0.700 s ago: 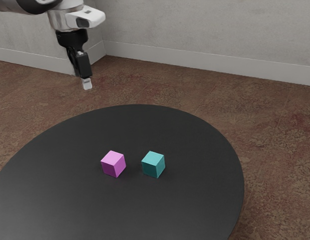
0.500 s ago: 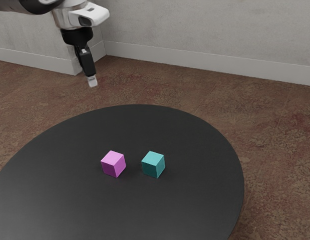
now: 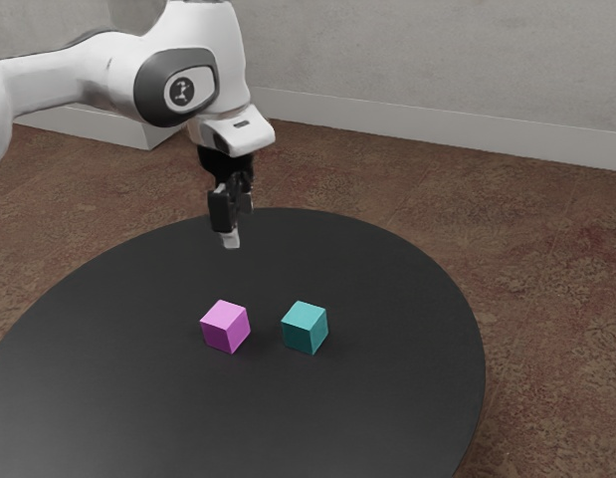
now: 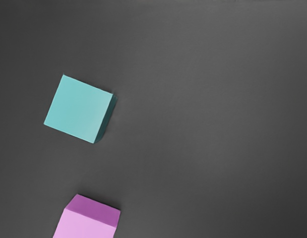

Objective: Pick up the blue block with one arm, and put the blue block on the pink block with one arm

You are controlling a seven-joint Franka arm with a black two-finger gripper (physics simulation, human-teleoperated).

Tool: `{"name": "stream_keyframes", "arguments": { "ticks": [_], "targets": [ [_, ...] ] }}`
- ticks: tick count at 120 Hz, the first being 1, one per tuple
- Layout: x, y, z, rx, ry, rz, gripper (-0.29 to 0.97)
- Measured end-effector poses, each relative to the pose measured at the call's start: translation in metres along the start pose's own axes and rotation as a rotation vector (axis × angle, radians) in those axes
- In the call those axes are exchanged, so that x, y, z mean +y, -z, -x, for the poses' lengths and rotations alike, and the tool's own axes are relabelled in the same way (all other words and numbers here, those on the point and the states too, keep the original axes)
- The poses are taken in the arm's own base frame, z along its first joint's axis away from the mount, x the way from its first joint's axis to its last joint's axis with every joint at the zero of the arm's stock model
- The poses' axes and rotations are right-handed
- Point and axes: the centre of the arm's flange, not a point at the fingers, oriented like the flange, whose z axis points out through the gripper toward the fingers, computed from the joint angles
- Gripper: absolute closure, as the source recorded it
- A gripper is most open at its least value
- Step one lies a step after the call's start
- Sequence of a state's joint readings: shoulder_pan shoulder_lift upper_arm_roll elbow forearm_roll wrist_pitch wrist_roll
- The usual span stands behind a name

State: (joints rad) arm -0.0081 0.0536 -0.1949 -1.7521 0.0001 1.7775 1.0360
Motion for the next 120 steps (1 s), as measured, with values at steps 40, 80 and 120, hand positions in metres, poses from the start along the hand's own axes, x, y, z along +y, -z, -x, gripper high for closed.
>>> {"name": "stream_keyframes", "arguments": {
  "ticks": [40, 80, 120],
  "targets": [
    [-0.041, -0.113, -0.029, 0.054, -0.228, 0.075, 0.0],
    [-0.061, -0.18, -0.042, 0.076, -0.352, 0.09, 0.0],
    [-0.094, -0.212, -0.039, 0.091, -0.398, 0.056, 0.0]
  ]
}}
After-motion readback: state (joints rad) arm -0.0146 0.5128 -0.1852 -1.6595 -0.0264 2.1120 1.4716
